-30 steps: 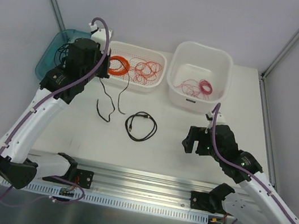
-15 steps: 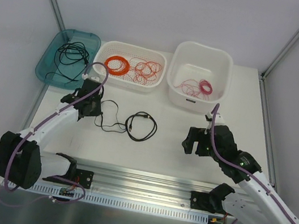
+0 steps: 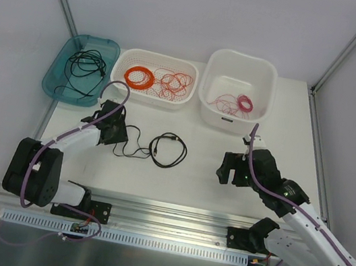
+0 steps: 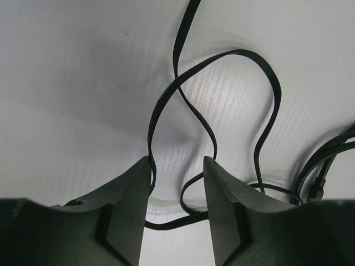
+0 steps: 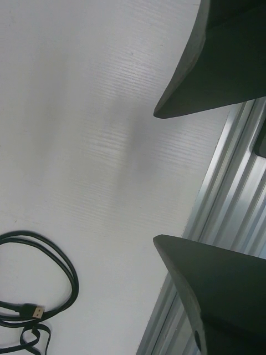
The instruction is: Untangle the cables
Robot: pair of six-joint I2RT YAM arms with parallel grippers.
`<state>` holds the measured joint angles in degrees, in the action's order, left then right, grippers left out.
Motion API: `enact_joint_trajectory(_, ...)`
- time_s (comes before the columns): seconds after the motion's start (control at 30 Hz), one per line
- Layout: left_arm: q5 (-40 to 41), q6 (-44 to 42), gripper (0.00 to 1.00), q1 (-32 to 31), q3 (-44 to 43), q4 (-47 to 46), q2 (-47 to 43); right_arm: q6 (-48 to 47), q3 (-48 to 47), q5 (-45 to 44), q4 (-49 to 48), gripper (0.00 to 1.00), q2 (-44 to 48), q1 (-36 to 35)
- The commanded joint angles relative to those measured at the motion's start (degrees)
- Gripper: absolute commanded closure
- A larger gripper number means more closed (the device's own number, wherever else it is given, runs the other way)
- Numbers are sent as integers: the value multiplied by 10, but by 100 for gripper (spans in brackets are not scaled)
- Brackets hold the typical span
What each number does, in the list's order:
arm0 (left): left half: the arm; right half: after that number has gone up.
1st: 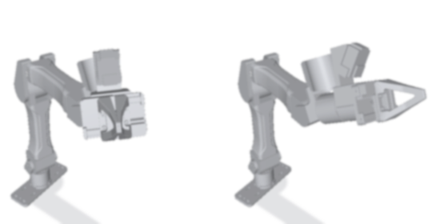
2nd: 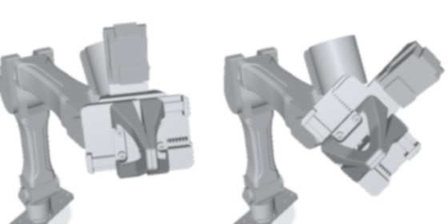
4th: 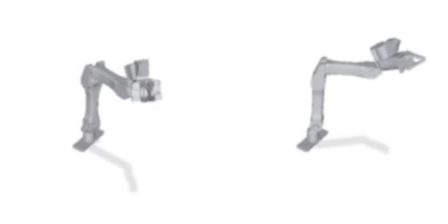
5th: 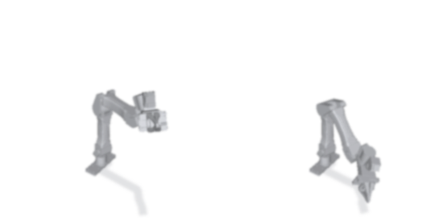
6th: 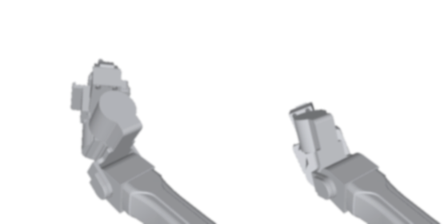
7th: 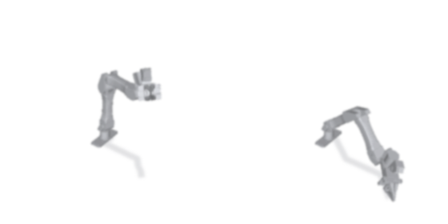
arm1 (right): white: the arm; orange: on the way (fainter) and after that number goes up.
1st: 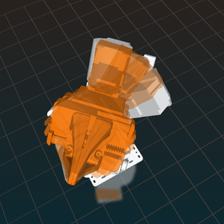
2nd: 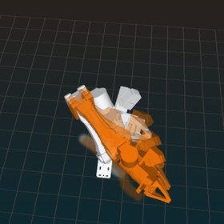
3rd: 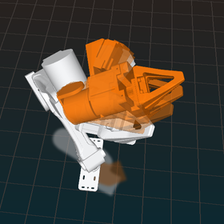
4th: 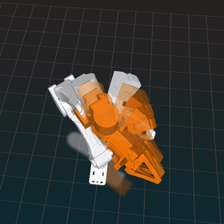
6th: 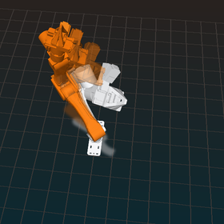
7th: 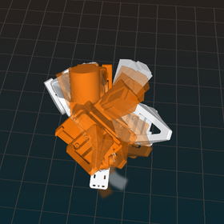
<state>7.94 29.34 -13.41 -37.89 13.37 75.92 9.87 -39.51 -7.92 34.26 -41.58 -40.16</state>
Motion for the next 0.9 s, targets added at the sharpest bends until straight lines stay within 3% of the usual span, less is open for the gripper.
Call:
enact_joint_trajectory(0.0,-15,19,57,4,4,-36,9,6,1,-1,-3,9,5,-2)
enact_joint_trajectory(0.13,-23,24,49,4,2,-42,22,6,0,1,-6,9,2,-2)
enact_joint_trajectory(0.5,-33,26,50,4,8,-53,26,2,2,3,-11,9,-7,-1)
enact_joint_trajectory(0.7,-21,33,71,4,4,-54,58,2,0,1,-10,9,-3,-2)
enact_joint_trajectory(0.87,-26,27,100,4,0,-53,42,-1,1,-3,-5,9,1,-1)
